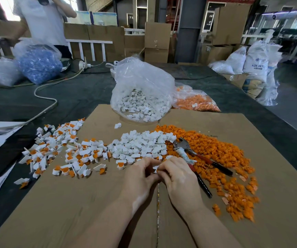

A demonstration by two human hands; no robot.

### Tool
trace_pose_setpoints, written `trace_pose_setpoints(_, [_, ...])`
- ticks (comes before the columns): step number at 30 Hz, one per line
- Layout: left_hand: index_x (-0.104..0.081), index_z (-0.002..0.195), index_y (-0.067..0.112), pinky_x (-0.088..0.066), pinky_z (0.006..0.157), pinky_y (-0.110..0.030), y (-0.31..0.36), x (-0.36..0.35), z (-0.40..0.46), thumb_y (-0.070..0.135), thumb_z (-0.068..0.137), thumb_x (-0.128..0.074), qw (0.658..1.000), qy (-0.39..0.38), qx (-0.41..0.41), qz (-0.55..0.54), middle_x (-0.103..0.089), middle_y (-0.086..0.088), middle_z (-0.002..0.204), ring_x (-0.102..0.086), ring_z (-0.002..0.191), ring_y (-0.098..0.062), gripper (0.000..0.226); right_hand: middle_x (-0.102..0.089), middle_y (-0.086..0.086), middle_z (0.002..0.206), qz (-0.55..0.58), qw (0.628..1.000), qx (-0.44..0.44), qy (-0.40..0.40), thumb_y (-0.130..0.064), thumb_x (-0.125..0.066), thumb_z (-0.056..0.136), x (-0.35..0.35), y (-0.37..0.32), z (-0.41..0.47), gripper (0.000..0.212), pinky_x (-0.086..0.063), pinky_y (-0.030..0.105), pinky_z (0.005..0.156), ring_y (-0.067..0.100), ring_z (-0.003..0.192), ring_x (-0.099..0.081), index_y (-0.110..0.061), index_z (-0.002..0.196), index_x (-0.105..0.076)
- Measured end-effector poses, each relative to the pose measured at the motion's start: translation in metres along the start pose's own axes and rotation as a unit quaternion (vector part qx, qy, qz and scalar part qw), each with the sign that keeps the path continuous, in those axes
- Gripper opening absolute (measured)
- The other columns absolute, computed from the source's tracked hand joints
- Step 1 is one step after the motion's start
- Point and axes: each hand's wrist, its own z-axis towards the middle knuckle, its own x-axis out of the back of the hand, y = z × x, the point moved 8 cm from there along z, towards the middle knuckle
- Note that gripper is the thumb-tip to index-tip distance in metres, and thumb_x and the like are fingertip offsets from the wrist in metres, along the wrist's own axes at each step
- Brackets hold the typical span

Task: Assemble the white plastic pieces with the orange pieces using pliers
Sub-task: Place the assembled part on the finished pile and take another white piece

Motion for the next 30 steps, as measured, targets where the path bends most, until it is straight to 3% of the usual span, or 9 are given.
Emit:
trace_pose_setpoints(3, [-0.068, 0.097, 0.021, -0.036, 0.061, -0.005, -0.002, 0.000, 0.000, 0.010, 0.074, -0.075, 1.000, 0.003, 0.000, 0.015, -0.057, 0.019, 0.074, -0.050, 0.067, 0.003, 0.027, -0.058, 0.000, 0.076, -0.003, 1.000, 0.003, 0.001, -0.002, -0.073, 0.076, -0.001, 0.000, 0.000, 0.012, -0.045, 0.030, 0.064, 0.019, 0.073, -0.055, -0.009, 0.072, -0.063])
trace_pose_setpoints(6, [-0.064, 0.095, 0.029, -0.036, 0.059, -0.007, -0.002, 0.001, 0.000, 0.010, 0.077, -0.071, 1.000, 0.016, -0.007, 0.019, -0.054, 0.014, 0.069, -0.049, 0.064, 0.001, 0.027, -0.062, 0.000, 0.080, 0.007, 1.000, -0.015, 0.015, -0.005, -0.075, 0.075, 0.002, 0.003, 0.000, 0.010, -0.044, 0.024, 0.071, 0.017, 0.077, -0.057, -0.009, 0.079, -0.068])
trace_pose_setpoints(9, [-0.056, 0.082, 0.039, -0.037, 0.066, -0.004, -0.007, 0.011, -0.001, 0.011, 0.081, -0.068, 0.998, 0.063, 0.013, -0.008, -0.058, 0.011, 0.084, -0.053, 0.077, 0.001, 0.031, -0.062, -0.001, 0.082, 0.013, 0.998, -0.046, 0.039, -0.005, -0.075, 0.075, 0.006, 0.010, -0.001, 0.012, -0.042, 0.018, 0.076, 0.016, 0.080, -0.058, -0.009, 0.084, -0.068])
trace_pose_setpoints(14, [-0.063, 0.087, 0.022, -0.027, 0.061, -0.013, -0.023, 0.036, 0.000, 0.018, 0.087, -0.063, 0.987, 0.142, 0.062, 0.044, -0.054, 0.002, 0.090, -0.045, 0.079, -0.006, 0.004, -0.065, 0.001, 0.080, -0.010, 0.994, -0.083, 0.064, 0.004, -0.074, 0.074, 0.008, 0.019, -0.002, 0.014, -0.034, 0.013, 0.085, 0.019, 0.080, -0.062, -0.007, 0.083, -0.070])
trace_pose_setpoints(20, [-0.066, 0.098, 0.013, -0.027, 0.085, -0.017, -0.047, 0.069, 0.003, 0.010, 0.092, -0.054, 0.967, 0.209, 0.112, 0.091, -0.044, 0.000, 0.101, -0.045, 0.105, -0.021, 0.014, -0.066, 0.003, 0.078, -0.028, 0.995, -0.080, 0.055, 0.006, -0.075, 0.072, 0.005, 0.020, -0.003, 0.017, -0.049, 0.024, 0.077, 0.020, 0.078, -0.063, -0.007, 0.082, -0.071])
trace_pose_setpoints(23, [-0.066, 0.106, 0.015, -0.025, 0.092, -0.023, -0.050, 0.076, 0.001, 0.007, 0.092, -0.052, 0.956, 0.231, 0.132, 0.128, -0.045, -0.004, 0.112, -0.032, 0.117, -0.024, 0.021, -0.066, 0.005, 0.078, -0.035, 0.996, -0.061, 0.046, 0.009, -0.076, 0.069, 0.002, 0.017, -0.001, 0.020, -0.055, 0.034, 0.070, 0.023, 0.076, -0.063, -0.006, 0.082, -0.072])
trace_pose_setpoints(25, [-0.066, 0.108, 0.016, -0.024, 0.097, -0.031, -0.044, 0.078, 0.000, 0.005, 0.088, -0.056, 0.947, 0.252, 0.115, 0.164, -0.047, -0.007, 0.119, -0.027, 0.118, -0.024, 0.025, -0.066, 0.006, 0.080, -0.043, 0.998, -0.045, 0.024, 0.009, -0.077, 0.067, -0.004, 0.013, 0.000, 0.025, -0.055, 0.037, 0.067, 0.025, 0.076, -0.063, -0.006, 0.086, -0.074])
trace_pose_setpoints(27, [-0.068, 0.105, 0.017, -0.026, 0.096, -0.032, -0.034, 0.074, 0.001, 0.006, 0.085, -0.062, 0.949, 0.248, 0.061, 0.186, -0.048, -0.003, 0.109, -0.030, 0.112, -0.022, 0.023, -0.064, 0.005, 0.079, -0.060, 0.998, -0.024, -0.008, 0.004, -0.078, 0.068, -0.010, 0.008, 0.001, 0.024, -0.054, 0.040, 0.062, 0.025, 0.073, -0.061, -0.009, 0.088, -0.074])
trace_pose_setpoints(30, [-0.070, 0.100, 0.018, -0.025, 0.088, -0.022, -0.020, 0.058, 0.006, 0.012, 0.083, -0.067, 0.958, 0.192, -0.013, 0.212, -0.043, 0.010, 0.093, -0.035, 0.104, -0.017, 0.018, -0.061, 0.003, 0.074, -0.084, 0.996, -0.009, -0.041, -0.008, -0.081, 0.069, -0.016, 0.003, 0.004, 0.017, -0.052, 0.038, 0.056, 0.024, 0.068, -0.059, -0.013, 0.083, -0.073])
